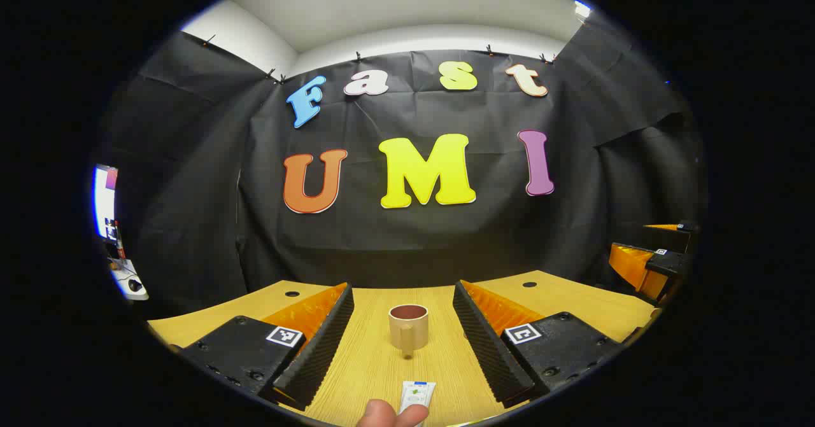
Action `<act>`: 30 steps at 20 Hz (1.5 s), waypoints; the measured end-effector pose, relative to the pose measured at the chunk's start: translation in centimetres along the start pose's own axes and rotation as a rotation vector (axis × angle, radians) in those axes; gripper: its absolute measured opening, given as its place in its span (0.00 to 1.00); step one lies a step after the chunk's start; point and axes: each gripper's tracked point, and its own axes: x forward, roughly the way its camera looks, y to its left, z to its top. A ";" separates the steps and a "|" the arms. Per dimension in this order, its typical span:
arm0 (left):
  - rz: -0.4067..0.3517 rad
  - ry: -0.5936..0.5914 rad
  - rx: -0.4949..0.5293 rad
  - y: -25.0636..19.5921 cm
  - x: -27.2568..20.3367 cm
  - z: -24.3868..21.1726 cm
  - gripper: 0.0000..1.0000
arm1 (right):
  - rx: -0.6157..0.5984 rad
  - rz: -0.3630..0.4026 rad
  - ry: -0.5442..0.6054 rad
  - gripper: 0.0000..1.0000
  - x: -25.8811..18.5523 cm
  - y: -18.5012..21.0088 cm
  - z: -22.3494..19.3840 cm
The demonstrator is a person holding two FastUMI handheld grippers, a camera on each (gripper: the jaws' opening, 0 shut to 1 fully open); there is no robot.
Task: Put the toothbrush and toothpaste on the desktop into the cup, then pick up the cup and place it on the coaster on the desktop.
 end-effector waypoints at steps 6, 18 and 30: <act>0.002 0.009 -0.011 -0.2 0.3 -0.1 0.99 | 0.010 0.019 0.002 0.96 0.0 0.5 -0.1; 0.006 0.029 -0.005 0.3 0.1 -0.5 0.99 | 0.041 0.018 0.021 0.94 0.0 0.4 -0.5; -0.029 0.096 -0.004 -0.2 -0.9 -2.4 0.99 | 0.054 0.062 0.062 0.94 -0.9 1.2 -2.0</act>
